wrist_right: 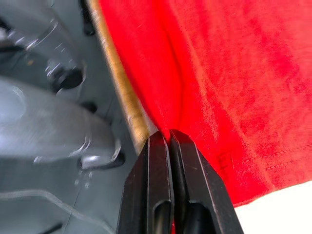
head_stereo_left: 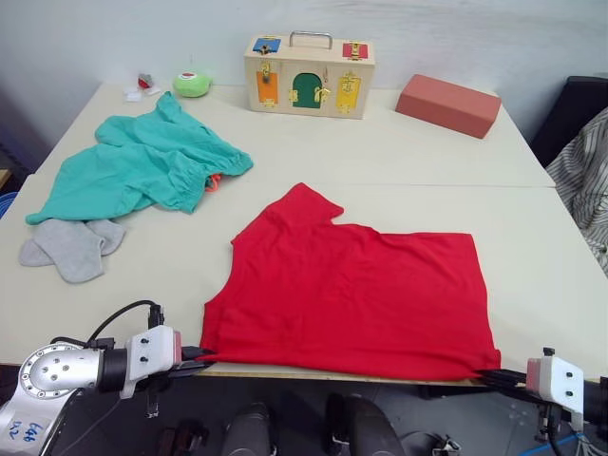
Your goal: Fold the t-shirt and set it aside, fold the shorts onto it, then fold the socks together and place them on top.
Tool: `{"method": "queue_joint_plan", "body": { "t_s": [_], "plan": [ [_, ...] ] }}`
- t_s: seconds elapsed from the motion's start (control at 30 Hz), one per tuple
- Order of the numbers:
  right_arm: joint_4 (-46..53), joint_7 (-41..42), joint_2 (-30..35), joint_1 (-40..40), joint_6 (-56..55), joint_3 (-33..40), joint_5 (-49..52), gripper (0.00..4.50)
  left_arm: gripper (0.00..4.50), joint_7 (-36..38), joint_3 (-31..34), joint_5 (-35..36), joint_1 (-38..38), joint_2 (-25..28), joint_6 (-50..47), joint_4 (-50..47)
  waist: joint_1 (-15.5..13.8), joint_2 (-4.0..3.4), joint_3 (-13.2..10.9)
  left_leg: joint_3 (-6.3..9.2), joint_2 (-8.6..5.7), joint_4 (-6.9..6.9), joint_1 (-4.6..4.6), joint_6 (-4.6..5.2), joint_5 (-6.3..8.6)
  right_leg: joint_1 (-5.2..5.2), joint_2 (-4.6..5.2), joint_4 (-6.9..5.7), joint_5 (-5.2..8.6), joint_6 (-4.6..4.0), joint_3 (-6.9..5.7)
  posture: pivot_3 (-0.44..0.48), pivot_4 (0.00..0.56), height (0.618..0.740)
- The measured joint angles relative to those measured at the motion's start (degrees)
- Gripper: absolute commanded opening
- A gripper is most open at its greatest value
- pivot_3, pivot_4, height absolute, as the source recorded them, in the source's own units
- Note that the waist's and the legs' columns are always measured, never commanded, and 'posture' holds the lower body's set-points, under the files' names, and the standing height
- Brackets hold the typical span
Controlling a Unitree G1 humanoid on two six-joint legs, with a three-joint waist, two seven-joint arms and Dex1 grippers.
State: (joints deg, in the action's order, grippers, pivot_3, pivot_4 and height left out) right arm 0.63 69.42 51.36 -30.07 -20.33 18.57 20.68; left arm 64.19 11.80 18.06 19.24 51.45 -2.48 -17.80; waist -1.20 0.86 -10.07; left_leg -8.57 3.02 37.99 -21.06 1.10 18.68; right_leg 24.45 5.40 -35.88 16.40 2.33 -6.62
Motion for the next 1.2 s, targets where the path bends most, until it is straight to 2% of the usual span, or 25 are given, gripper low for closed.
{"method": "queue_joint_plan", "body": {
  "t_s": [0.1, 0.17, 0.3, 0.33, 0.43, 0.5, 0.57, 0.63, 0.7, 0.8, 1.03, 1.2],
  "plan": [
    [4.8, 4.6, 3.8, -6.4, 8.7, 1.4, 4.4, 2.03, 2.56, 2.2, 2.4, 1.8, 1.6, 2.8, -3.1, -0.8, -0.2, -0.25, -0.1, 0.02, 0.00, -0.01, -0.01, 0.00, 0.00, 0.04, 0.00, -0.01, 0.01, -0.02, -0.02, 0.000, 0.150, 0.740],
    [8.4, 6.6, 6.2, -8.2, 16.4, 5.6, 9.5, 2.73, 3.20, 3.4, 4.1, 3.9, 1.2, 4.1, -5.7, -1.2, -0.2, -0.29, -0.1, 0.02, 0.00, 0.02, -0.03, 0.02, -0.01, 0.03, 0.00, 0.01, 0.01, -0.02, -0.01, 0.000, 0.150, 0.740],
    [11.9, 9.5, 11.9, -5.6, 28.8, 13.3, 16.3, 4.10, 4.45, 6.7, 6.8, 12.1, -4.4, 8.6, -16.1, -0.8, -0.1, -0.11, -0.2, 0.06, 0.01, 0.06, -0.01, -0.20, -0.01, 0.00, -0.02, 0.09, -0.02, -0.06, 0.00, 0.000, 0.150, 0.740],
    [10.5, 9.5, 13.2, -2.1, 31.4, 13.4, 16.9, 4.45, 4.50, 7.5, 6.6, 15.0, -7.9, 9.8, -20.4, 0.7, -0.1, -0.07, -0.3, 0.08, 0.00, 0.07, -0.01, -0.19, -0.05, -0.04, -0.04, 0.14, -0.03, -0.08, -0.02, 0.000, 0.150, 0.740],
    [4.3, 7.8, 14.1, 10.0, 34.7, 12.0, 16.7, 4.49, 4.50, 7.6, 4.5, 19.1, -19.9, 10.1, -28.3, 5.3, -0.1, -0.24, -0.3, 0.06, -0.09, 0.06, -0.14, -0.17, -0.11, 0.04, -0.03, 0.22, -0.15, -0.03, 0.00, 0.000, 0.150, 0.740],
    [-2.2, 6.4, 14.1, 20.2, 35.2, 7.5, 14.1, 4.49, 4.50, 6.4, 0.1, 18.7, -30.6, 7.5, -31.6, 11.0, -0.2, -0.28, -0.4, 0.06, -0.20, 0.03, -0.13, 0.04, -0.32, 0.04, 0.00, 0.05, -0.24, 0.10, -0.03, 0.000, 0.150, 0.740],
    [-7.4, 4.5, 12.9, 30.6, 36.0, 2.3, 11.6, 4.49, 4.50, 5.2, -5.4, 15.5, -41.3, 3.9, -31.8, 17.9, -0.2, -0.26, -0.4, 0.04, -0.28, 0.07, -0.24, -0.25, -0.53, 0.15, 0.00, -0.08, -0.29, 0.18, -0.01, 0.000, 0.150, 0.740],
    [-11.3, 4.0, 11.3, 37.6, 37.1, -2.8, 9.2, 4.49, 4.50, 4.5, -10.5, 10.5, -50.0, 0.9, -30.2, 25.6, -0.1, -0.23, -0.4, -0.03, -0.29, 0.12, -0.19, -0.33, -0.64, 0.10, -0.07, -0.11, -0.29, 0.17, -0.03, 0.000, 0.150, 0.740],
    [-16.8, 2.9, 7.1, 47.7, 38.4, -8.0, 6.3, 4.49, 4.50, 2.4, -14.7, 4.5, -60.3, -4.2, -27.3, 37.3, -0.1, -0.15, -0.4, -0.11, -0.33, 0.27, -0.29, -0.28, -0.67, 0.14, -0.42, -0.11, -0.34, 0.27, -0.16, 0.000, 0.150, 0.740],
    [-25.4, 0.4, 2.6, 59.6, 39.0, -13.4, 1.9, 4.49, 4.50, 0.5, -18.6, -1.5, -70.7, -11.2, -22.5, 51.1, 0.6, -0.10, -0.5, -0.41, -0.35, 0.33, -0.30, -0.17, -0.65, 0.22, -0.38, -0.10, -0.44, 0.45, -0.09, 0.000, 0.150, 0.740],
    [-50.2, -2.4, -1.3, 76.7, 32.7, -19.9, -10.2, 4.49, 4.50, -6.6, -20.6, -10.8, -82.6, -21.2, -12.8, 78.2, 1.6, 0.08, -0.6, -0.69, -0.32, 0.26, -0.43, -0.10, -0.63, 0.48, -0.31, -0.17, -0.46, 0.51, -0.02, 0.000, 0.150, 0.740],
    [-64.5, -6.8, -5.8, 86.5, 28.9, -21.4, -15.9, 4.49, 4.50, -16.8, -17.9, -13.5, -88.2, -26.6, -8.6, 88.6, 2.4, 0.26, -0.7, -1.00, -0.36, 0.33, -0.53, -0.06, -0.68, 0.92, 0.03, -0.71, -0.46, 0.52, 0.29, 0.000, 0.150, 0.740]
  ]
}}
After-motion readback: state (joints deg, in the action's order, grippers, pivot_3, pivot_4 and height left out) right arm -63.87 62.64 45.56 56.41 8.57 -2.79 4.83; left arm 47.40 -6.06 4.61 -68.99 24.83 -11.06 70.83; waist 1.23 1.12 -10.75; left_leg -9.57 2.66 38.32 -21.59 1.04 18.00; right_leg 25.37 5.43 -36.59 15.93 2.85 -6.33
